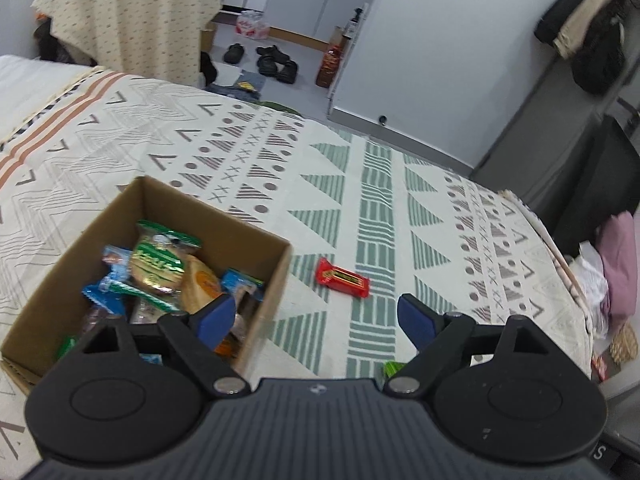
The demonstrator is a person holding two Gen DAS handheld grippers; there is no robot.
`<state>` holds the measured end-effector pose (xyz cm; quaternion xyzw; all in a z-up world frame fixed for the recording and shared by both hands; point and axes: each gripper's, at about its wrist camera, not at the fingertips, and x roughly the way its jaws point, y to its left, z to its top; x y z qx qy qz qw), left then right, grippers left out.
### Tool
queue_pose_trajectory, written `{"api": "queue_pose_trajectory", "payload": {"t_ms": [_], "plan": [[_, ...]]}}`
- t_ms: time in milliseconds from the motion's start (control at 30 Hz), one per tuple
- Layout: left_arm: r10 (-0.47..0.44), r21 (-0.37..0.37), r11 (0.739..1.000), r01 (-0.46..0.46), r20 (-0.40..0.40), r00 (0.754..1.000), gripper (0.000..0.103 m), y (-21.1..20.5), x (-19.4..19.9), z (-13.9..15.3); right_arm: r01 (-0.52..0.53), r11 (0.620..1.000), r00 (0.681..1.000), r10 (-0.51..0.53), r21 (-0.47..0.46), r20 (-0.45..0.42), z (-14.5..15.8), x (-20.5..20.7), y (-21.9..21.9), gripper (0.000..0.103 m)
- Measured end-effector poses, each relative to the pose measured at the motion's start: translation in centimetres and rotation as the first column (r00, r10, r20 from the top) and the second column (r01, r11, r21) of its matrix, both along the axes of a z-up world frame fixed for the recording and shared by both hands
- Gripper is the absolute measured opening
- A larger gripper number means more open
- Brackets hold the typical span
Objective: Organize snacks
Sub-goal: 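Move the left gripper to the red candy bar while the right approaches the green wrapper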
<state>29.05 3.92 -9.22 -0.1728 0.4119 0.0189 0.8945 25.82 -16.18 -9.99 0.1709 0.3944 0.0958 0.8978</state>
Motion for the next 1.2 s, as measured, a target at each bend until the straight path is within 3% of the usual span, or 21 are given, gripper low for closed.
{"api": "queue_pose_trajectory", "payload": {"t_ms": [167,300,533,833,1100,1200], "plan": [[-0.041,0.025,0.999,0.041,0.001,0.999,0.088,-1.6,0.1,-0.5,0.001,1.000,1.000,-0.001,-0.009,-0.016,-1.1,-0.1,-1.0,0.079],[-0.055,0.025,0.998,0.055,-0.006,0.998,0.088,-2.2,0.4,-1.0,-0.026,1.000,0.999,0.026,-0.001,-0.043,-2.4,0.2,-0.9,0.079],[-0.051,0.025,0.998,0.051,-0.013,0.999,0.088,-2.5,0.9,-1.6,-0.063,0.994,0.988,0.074,0.087,-0.132,-5.8,1.3,-0.4,0.059],[-0.063,0.020,0.998,0.064,-0.021,0.998,0.088,-3.4,2.3,-3.2,-0.052,0.989,0.974,0.080,0.135,-0.212,-9.6,3.6,0.0,0.059],[-0.059,0.022,0.998,0.059,-0.008,0.998,0.088,-4.8,4.2,-4.3,-0.036,0.995,0.973,0.056,0.092,-0.222,-10.9,6.0,-1.4,0.059],[-0.041,0.039,0.998,0.041,-0.006,0.999,0.088,-5.3,5.0,-4.9,-0.056,0.995,0.974,0.072,0.078,-0.214,-11.0,6.8,-1.8,0.054]]}}
